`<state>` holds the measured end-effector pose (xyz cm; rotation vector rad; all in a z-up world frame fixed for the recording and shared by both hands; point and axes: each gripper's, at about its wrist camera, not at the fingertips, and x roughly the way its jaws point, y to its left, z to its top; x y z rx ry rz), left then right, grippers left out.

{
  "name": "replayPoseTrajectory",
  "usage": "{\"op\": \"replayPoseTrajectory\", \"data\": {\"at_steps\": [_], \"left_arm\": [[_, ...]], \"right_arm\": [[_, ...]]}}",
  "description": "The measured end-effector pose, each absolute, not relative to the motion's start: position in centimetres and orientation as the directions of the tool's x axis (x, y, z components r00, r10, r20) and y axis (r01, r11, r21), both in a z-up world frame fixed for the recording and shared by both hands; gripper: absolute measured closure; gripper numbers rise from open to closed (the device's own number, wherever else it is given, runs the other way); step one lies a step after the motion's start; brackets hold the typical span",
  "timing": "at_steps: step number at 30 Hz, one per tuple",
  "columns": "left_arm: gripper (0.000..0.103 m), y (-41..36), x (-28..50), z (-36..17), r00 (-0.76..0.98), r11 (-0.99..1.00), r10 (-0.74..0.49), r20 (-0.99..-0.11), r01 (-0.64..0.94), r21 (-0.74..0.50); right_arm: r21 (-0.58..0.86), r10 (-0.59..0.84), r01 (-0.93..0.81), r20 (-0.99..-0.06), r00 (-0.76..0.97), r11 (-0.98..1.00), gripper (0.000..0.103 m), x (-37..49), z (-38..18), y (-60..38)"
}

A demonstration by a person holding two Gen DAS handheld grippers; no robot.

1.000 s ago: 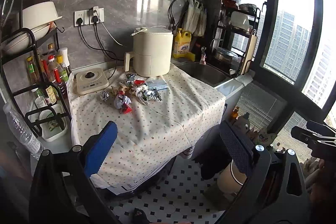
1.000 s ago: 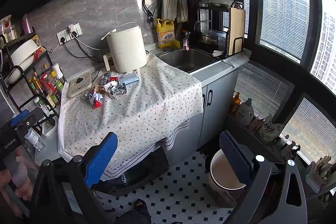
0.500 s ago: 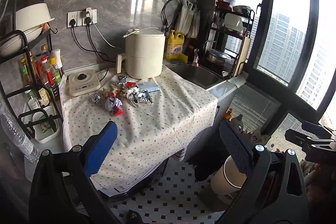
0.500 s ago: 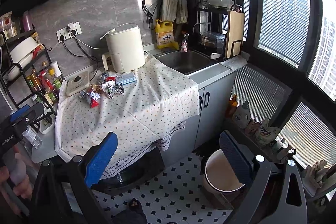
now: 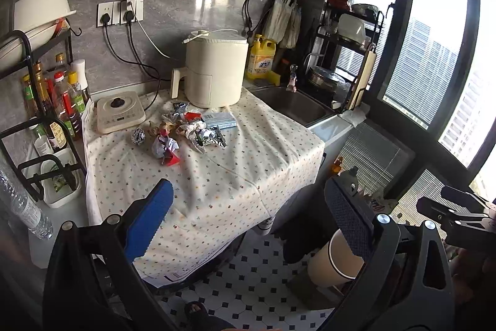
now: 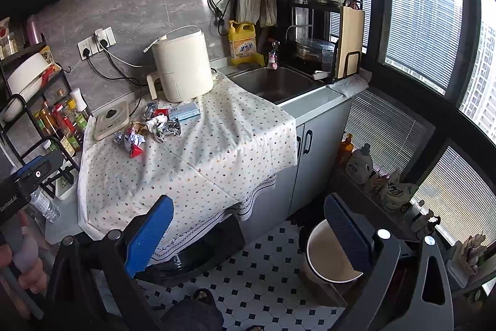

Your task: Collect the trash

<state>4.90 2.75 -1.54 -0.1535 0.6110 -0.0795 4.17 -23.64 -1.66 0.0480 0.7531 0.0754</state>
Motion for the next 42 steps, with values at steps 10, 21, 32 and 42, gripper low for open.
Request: {"op": "replayPoseTrajectory", "data": {"at_steps": [10,21,32,42], "left_arm": [[0.006,7.9,13.2,-6.1,0.763,0.982,-0.076,-0.642,-0.052,-0.179],[0.019,15.7,22.8,-13.3,0.703,0.952,-0.076,-0.708,-0.16,-0.261],[0.034,20.6,29.5,-18.0,0.666,0.923,-0.146,-0.732,-0.174,-0.342],[0.034,22.2,35.7,-22.4,0.608,0.908,-0.213,-0.765,-0.165,-0.384]], "right_arm": [[0.07,0.097,-0.067,-0.692,0.715,0.995,0.008,12.3,-3.7,-19.4],[0.15,0.205,-0.141,-0.667,0.716,0.979,0.008,22.2,-8.4,-13.3],[0.124,0.25,-0.243,-0.758,0.603,0.962,0.008,30.4,-13.7,-6.5],[0.153,0.292,-0.289,-0.795,0.532,0.945,0.011,35.1,-17.3,-2.0]]}}
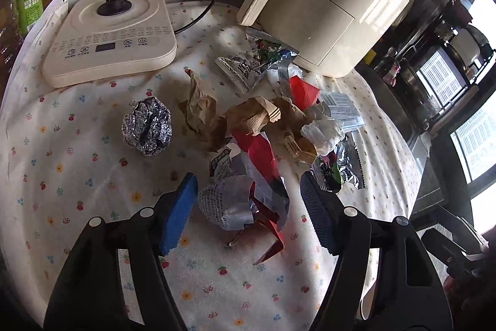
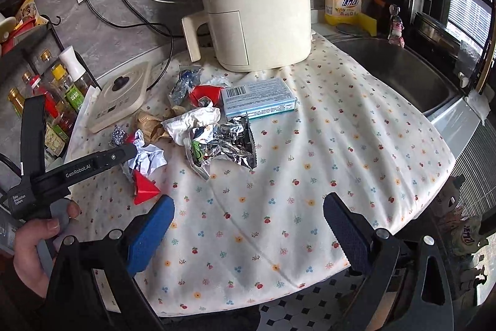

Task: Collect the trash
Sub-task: 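Grasp the red-and-white wrapper with the left tool while the right tool grasps the silver foil bag, then carry both items to the white bin and open both tools over it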

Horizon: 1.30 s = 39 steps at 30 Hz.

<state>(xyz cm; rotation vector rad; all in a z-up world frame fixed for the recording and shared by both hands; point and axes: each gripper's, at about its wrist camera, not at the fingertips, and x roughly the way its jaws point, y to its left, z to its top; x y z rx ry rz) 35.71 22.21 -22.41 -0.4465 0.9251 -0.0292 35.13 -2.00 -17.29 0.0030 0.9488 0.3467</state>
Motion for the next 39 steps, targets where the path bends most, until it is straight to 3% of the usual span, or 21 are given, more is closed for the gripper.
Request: {"op": "replayPoseTrajectory", "data": {"at_steps": [2,6,9,21,22,24,27,32,39], "left_arm": [[0.034,22.6,36.4,-23.3,0.594,0.886,-0.259,-0.761,-0.168,-0.433],[0.058,23.3,36.5,-23.6,0.591,0.86,-0.305,-0.747,-0.166,-0.482],[0.062,24.1,35.7,-23.4,0.611,0.84,-0.321,-0.723,-0.17,-0.516],[0.062,26.2,32.8,-19.0,0.704,0.852,-0.234,-0.671,-0.184,-0.49],[0.062,26.2,32.8,-18.8,0.706,0.854,-0.229,-0.671,-0.186,-0.486],[0.062,25.8,32.5,-18.1,0.712,0.857,-0.224,-0.665,-0.181,-0.483],[0.062,25.0,31.7,-17.3,0.733,0.846,-0.225,-0.641,-0.18,-0.503],[0.061,21.9,29.8,-15.9,0.775,0.843,-0.173,-0.608,-0.202,-0.498],[0.061,16.1,28.0,-14.5,0.755,0.863,-0.154,-0.637,-0.21,-0.458]], "right_arm": [[0.157,0.297,-0.296,-0.802,0.519,0.942,0.011,36.0,-17.7,-1.3],[0.154,0.302,-0.314,-0.81,0.504,0.937,0.008,38.0,-18.6,0.4],[0.14,0.299,-0.336,-0.82,0.488,0.931,0.008,39.9,-19.8,1.9],[0.116,0.265,-0.382,-0.892,0.366,0.917,0.008,45.2,-25.4,5.0],[0.105,0.267,-0.397,-0.886,0.378,0.912,0.011,45.1,-25.3,4.9],[0.141,0.312,-0.429,-0.879,0.36,0.892,0.035,44.8,-24.9,4.7],[0.156,0.348,-0.472,-0.868,0.353,0.868,0.04,43.8,-23.9,3.9],[0.171,0.394,-0.508,-0.84,0.374,0.845,0.04,42.0,-21.8,1.1],[0.226,0.438,-0.466,-0.796,0.417,0.855,0.038,38.4,-18.3,-6.7]]}}
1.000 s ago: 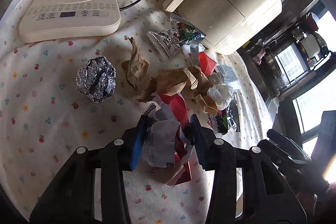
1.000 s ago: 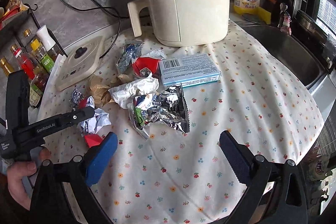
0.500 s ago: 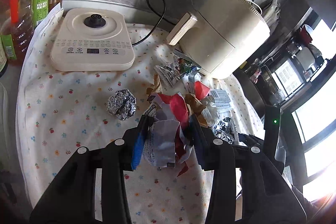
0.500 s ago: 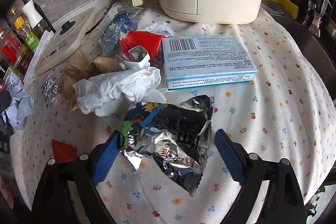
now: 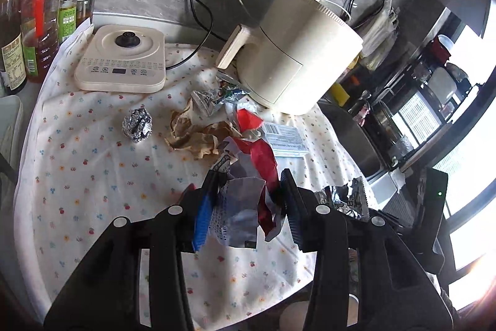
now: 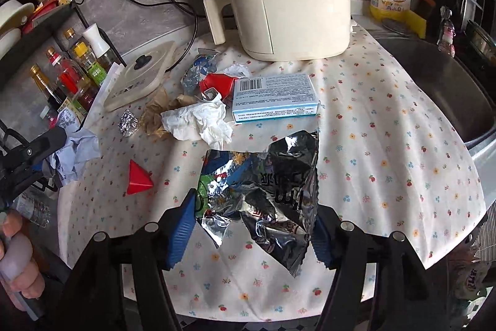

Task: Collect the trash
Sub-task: 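Carry both items to the white bin and open both tools over it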

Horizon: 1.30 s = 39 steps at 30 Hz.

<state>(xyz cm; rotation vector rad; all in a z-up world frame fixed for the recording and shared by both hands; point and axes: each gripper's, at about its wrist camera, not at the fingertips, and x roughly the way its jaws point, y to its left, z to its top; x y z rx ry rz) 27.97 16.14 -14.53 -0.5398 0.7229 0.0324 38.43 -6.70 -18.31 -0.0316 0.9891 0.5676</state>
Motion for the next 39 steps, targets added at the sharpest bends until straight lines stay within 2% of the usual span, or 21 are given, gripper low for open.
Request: {"op": "replayPoseTrajectory", "data": {"at_steps": [5,14,21,30,31,33,34,39], "left_arm": [[0.061,10.3,28.0,-14.6,0.732,0.879,-0.204,-0.65,-0.155,-0.451],[0.061,-3.0,28.5,-16.6,0.644,0.894,-0.347,-0.681,0.007,-0.448],[0.061,-14.4,28.3,-20.1,0.537,0.878,-0.456,-0.71,0.14,-0.458],[0.061,-25.4,27.0,-27.0,0.384,0.852,-0.523,-0.761,0.23,-0.47],[0.061,-26.2,26.9,-27.8,0.362,0.851,-0.525,-0.77,0.224,-0.475],[0.061,-27.8,26.4,-29.2,0.331,0.84,-0.542,-0.773,0.232,-0.49],[0.061,-28.5,26.2,-29.9,0.318,0.843,-0.537,-0.781,0.239,-0.482],[0.06,-31.8,25.4,-33.0,0.245,0.837,-0.543,-0.803,0.24,-0.492]], "right_arm": [[0.255,0.432,-0.399,-0.779,0.454,0.881,0.037,35.4,-16.9,-14.2],[0.264,0.336,-0.209,-0.79,0.513,0.942,0.036,30.1,-18.0,-29.4],[0.239,0.221,-0.03,-0.835,0.504,0.971,0.035,26.2,-22.1,-40.7],[0.248,0.18,0.118,-0.893,0.413,0.961,0.034,21.3,-29.8,-50.2],[0.248,0.18,0.129,-0.901,0.396,0.96,0.033,20.9,-30.6,-50.8],[0.257,0.184,0.16,-0.911,0.369,0.953,0.014,20.2,-32.2,-52.1],[0.254,0.177,0.18,-0.916,0.361,0.95,0.009,19.7,-32.8,-52.8],[0.245,0.156,0.253,-0.933,0.325,0.936,0.008,18.3,-34.6,-56.2]]}}
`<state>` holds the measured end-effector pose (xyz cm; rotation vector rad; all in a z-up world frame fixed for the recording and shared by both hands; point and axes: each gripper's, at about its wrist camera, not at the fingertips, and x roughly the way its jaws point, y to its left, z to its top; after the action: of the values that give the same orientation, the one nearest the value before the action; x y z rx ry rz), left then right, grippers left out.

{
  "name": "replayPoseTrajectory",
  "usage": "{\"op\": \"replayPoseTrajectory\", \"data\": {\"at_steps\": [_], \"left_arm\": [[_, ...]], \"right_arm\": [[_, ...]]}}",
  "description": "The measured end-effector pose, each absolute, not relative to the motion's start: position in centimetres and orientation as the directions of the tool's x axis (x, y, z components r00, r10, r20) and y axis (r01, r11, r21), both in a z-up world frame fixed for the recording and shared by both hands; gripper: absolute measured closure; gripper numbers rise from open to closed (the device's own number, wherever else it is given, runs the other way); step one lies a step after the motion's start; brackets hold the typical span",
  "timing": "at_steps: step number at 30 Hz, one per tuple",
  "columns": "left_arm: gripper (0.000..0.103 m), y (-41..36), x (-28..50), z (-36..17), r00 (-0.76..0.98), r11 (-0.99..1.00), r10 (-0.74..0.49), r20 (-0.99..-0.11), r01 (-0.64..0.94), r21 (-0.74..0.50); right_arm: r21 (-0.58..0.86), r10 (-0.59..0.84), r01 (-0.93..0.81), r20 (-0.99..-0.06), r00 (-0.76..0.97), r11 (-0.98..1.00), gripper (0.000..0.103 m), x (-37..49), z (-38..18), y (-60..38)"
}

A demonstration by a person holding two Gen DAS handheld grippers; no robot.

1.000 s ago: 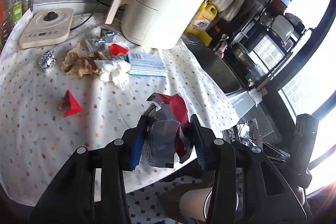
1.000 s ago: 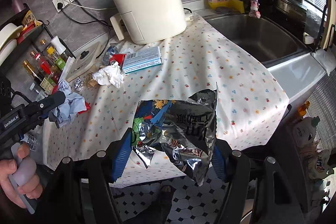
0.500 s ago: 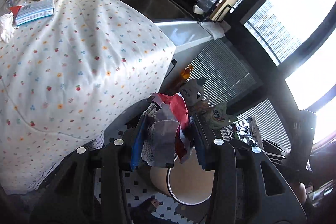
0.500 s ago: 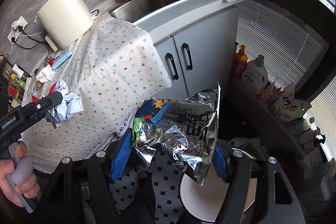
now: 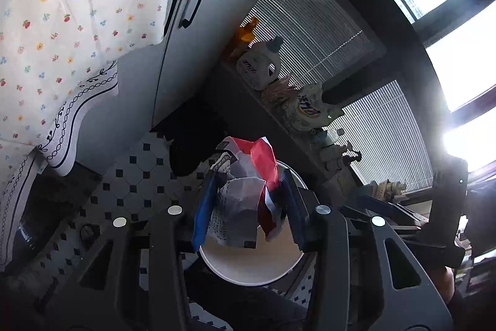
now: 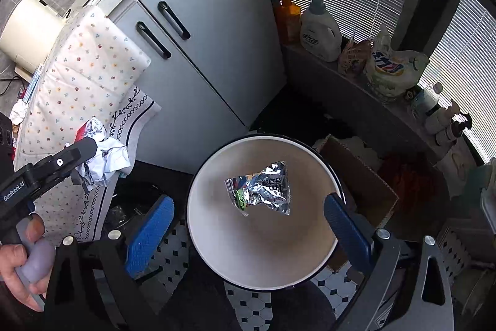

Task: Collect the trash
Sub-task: 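Carry both items to the white bin and open both tools over it, then grasp the red paper piece on the cloth with the left tool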

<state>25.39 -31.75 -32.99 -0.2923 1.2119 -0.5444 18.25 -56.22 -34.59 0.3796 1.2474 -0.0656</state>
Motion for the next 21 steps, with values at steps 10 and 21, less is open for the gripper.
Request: {"op": "replayPoseTrajectory", "data": {"at_steps": [10,21], "left_arm": [[0.039,-37.9,24.0,-35.9,0.132,0.79,-0.588,-0.798,0.305,-0.532],[0.018,-34.7,24.8,-31.4,0.2,0.804,-0.565,-0.8,0.349,-0.481]], "right_arm": [[0.179,0.039,0.363,-0.931,0.362,0.914,0.008,14.2,-32.3,-62.0],[0.214,0.017,0.417,-0.904,0.428,0.884,0.008,13.5,-29.1,-60.0]]}}
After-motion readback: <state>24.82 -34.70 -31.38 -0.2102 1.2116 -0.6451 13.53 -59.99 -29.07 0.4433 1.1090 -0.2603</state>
